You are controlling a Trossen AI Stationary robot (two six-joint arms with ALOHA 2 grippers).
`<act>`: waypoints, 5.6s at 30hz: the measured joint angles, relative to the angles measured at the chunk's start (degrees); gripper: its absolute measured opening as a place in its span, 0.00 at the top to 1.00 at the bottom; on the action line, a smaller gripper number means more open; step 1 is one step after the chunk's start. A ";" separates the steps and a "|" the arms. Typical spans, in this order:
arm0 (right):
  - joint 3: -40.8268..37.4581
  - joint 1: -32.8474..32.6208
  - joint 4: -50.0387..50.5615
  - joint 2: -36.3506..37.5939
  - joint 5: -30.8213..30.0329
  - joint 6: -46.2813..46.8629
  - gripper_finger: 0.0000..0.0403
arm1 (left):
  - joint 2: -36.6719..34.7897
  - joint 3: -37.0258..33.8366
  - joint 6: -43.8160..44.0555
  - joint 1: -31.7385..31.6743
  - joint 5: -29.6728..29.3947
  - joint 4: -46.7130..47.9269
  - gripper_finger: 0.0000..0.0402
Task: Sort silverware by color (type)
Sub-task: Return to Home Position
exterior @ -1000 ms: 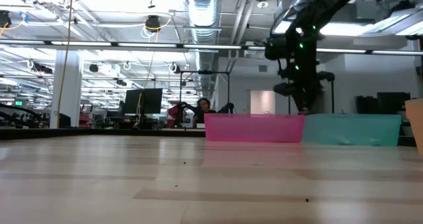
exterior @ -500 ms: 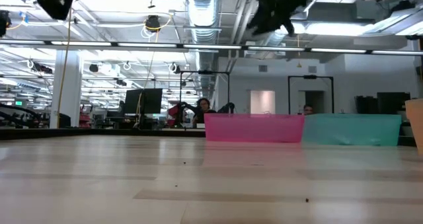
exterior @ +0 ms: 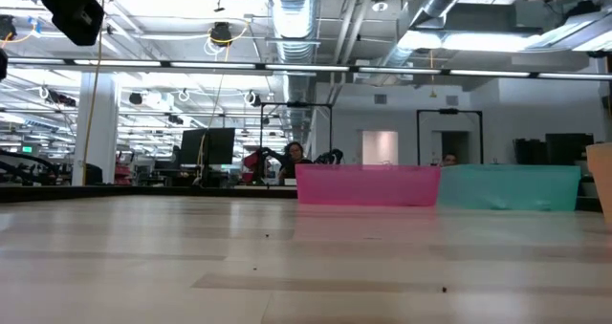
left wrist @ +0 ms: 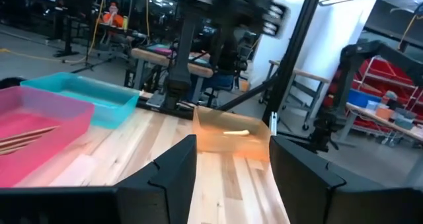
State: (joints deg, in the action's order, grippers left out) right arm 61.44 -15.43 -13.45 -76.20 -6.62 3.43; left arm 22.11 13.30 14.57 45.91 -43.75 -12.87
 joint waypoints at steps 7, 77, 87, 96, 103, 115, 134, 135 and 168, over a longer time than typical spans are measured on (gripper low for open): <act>-0.77 -11.70 -16.99 -6.64 -0.49 -9.38 0.60 | 0.00 -1.15 -0.02 0.00 -0.27 -0.43 0.57; -0.79 -9.91 21.25 17.78 -10.35 -3.77 0.60 | 0.00 -1.13 -1.03 0.01 -1.09 2.01 0.57; -18.49 -11.83 8.98 31.01 -21.04 -1.56 0.60 | 0.00 -1.13 -1.20 0.02 -4.94 2.05 0.57; -43.45 -11.38 -19.98 44.47 -20.67 -1.27 0.60 | 0.00 -1.11 3.97 0.00 -7.96 6.78 0.57; -49.97 -11.29 -19.45 58.85 -25.89 -3.39 0.60 | 0.00 -1.11 5.68 0.00 -9.55 7.40 0.57; -50.56 -11.96 -3.43 75.56 -40.25 -2.52 0.60 | 0.06 -1.09 7.87 0.02 -12.88 9.22 0.57; -60.57 -11.92 9.92 72.73 -38.38 24.67 0.60 | 0.25 -1.09 19.39 0.02 -8.80 22.61 0.57; -60.57 -11.92 10.00 72.71 -38.39 24.68 0.60 | 0.37 -1.09 20.40 0.02 -7.82 23.42 0.57; -60.81 -11.05 1.66 73.15 -17.97 4.21 0.60 | -21.92 3.37 -11.02 -0.76 33.04 26.99 0.57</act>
State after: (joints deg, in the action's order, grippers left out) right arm 0.62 -26.48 -11.79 -3.05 -24.59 7.64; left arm 0.18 16.67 3.55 45.15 -10.71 14.11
